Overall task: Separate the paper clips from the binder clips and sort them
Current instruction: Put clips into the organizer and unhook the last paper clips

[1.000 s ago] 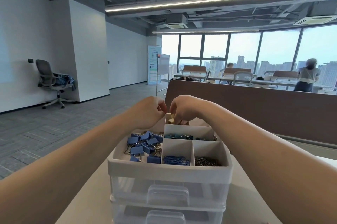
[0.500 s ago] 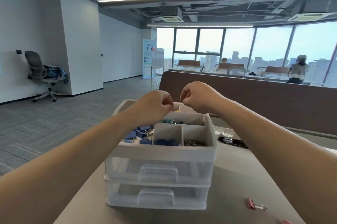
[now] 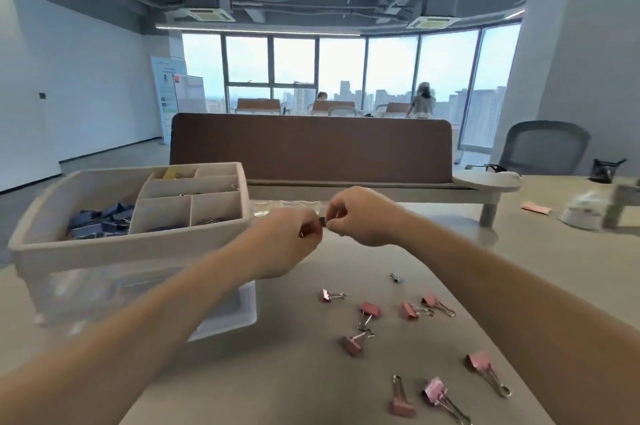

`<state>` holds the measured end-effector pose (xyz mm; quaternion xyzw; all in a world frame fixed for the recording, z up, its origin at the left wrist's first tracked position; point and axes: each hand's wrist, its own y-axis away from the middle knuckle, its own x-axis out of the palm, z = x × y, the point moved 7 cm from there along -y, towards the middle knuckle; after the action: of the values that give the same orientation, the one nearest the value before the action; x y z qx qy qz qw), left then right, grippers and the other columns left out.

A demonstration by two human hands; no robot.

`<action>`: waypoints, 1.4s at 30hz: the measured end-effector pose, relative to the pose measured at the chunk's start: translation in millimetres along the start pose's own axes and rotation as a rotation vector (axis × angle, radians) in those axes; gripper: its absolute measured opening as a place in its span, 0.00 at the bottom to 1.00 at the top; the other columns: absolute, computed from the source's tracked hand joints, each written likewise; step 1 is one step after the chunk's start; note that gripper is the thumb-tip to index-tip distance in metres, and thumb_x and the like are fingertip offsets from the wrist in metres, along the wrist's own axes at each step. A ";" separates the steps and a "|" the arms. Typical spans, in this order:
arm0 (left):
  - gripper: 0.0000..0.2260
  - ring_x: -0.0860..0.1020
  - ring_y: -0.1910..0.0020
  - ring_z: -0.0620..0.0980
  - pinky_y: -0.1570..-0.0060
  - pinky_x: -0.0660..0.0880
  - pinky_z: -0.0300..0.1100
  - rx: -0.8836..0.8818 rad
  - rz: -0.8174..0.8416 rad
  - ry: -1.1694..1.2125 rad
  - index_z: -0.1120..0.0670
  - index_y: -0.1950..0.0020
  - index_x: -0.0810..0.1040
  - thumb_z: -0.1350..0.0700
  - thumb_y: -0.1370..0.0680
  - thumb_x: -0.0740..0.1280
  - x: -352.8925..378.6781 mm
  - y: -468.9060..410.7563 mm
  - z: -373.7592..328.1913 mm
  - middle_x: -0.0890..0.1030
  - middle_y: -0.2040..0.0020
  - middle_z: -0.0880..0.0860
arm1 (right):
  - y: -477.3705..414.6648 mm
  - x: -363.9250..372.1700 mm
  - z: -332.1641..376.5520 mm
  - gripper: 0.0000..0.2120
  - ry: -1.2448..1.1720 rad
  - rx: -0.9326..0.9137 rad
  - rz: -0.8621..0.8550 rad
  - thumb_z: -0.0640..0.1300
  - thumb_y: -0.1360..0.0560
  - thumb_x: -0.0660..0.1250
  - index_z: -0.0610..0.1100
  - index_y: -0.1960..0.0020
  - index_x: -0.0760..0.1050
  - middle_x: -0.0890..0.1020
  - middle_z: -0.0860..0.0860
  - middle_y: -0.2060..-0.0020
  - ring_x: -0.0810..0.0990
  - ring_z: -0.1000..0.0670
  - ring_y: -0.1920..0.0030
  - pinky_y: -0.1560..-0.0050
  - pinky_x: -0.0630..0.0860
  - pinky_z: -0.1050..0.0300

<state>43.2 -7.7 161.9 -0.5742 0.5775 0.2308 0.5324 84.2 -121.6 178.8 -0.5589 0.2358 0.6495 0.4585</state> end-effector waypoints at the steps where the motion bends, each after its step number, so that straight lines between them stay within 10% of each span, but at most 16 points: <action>1: 0.07 0.77 0.59 0.47 0.60 0.74 0.41 0.014 0.022 -0.009 0.49 0.54 0.79 0.52 0.21 0.61 13.2 -1.2 -5.9 0.79 0.59 0.45 | 9.0 2.9 -11.3 0.07 0.017 0.015 0.011 0.45 0.23 0.65 0.46 0.50 0.82 0.82 0.52 0.55 0.79 0.49 0.53 0.49 0.78 0.51; 10: 0.03 0.76 0.52 0.47 0.50 0.75 0.42 -0.042 0.271 -0.003 0.47 0.51 0.77 0.50 0.23 0.65 126.3 -2.2 -16.0 0.78 0.53 0.45 | 67.4 57.6 -106.2 0.08 -0.036 0.137 0.111 0.43 0.23 0.66 0.43 0.46 0.81 0.80 0.50 0.51 0.76 0.51 0.52 0.52 0.72 0.59; 19: 0.21 0.73 0.51 0.47 0.59 0.68 0.41 -0.040 0.471 -0.104 0.45 0.50 0.71 0.35 0.33 0.73 175.6 14.8 -5.4 0.76 0.53 0.46 | 63.4 120.8 -117.0 0.25 0.093 0.030 0.268 0.38 0.21 0.61 0.53 0.26 0.67 0.70 0.50 0.31 0.70 0.46 0.32 0.37 0.72 0.52; 27: 0.06 0.76 0.60 0.51 0.66 0.66 0.41 0.016 0.444 -0.110 0.52 0.58 0.78 0.52 0.24 0.66 171.8 8.7 0.1 0.77 0.60 0.51 | 43.8 138.6 -111.4 0.15 0.186 -0.028 0.308 0.40 0.23 0.64 0.51 0.40 0.79 0.77 0.50 0.43 0.78 0.46 0.44 0.51 0.73 0.55; 37: 0.04 0.73 0.45 0.57 0.49 0.70 0.46 -0.117 0.247 -0.131 0.56 0.50 0.71 0.61 0.22 0.58 171.2 -30.0 43.2 0.72 0.47 0.55 | 32.6 139.0 -125.6 0.07 0.226 0.044 0.218 0.40 0.23 0.61 0.41 0.47 0.75 0.78 0.43 0.48 0.76 0.43 0.51 0.56 0.71 0.55; 42: 0.17 0.73 0.42 0.56 0.46 0.71 0.46 -0.165 0.316 -0.193 0.54 0.39 0.71 0.45 0.22 0.64 181.0 -38.3 52.5 0.70 0.41 0.55 | 32.9 116.5 -135.1 0.12 0.131 0.097 0.113 0.42 0.23 0.59 0.47 0.44 0.79 0.81 0.48 0.46 0.79 0.43 0.48 0.48 0.77 0.51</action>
<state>137.4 -46.1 -1.3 -0.4935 0.5859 0.4118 0.4936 130.1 -208.9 26.6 -0.5630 0.3275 0.6242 0.4314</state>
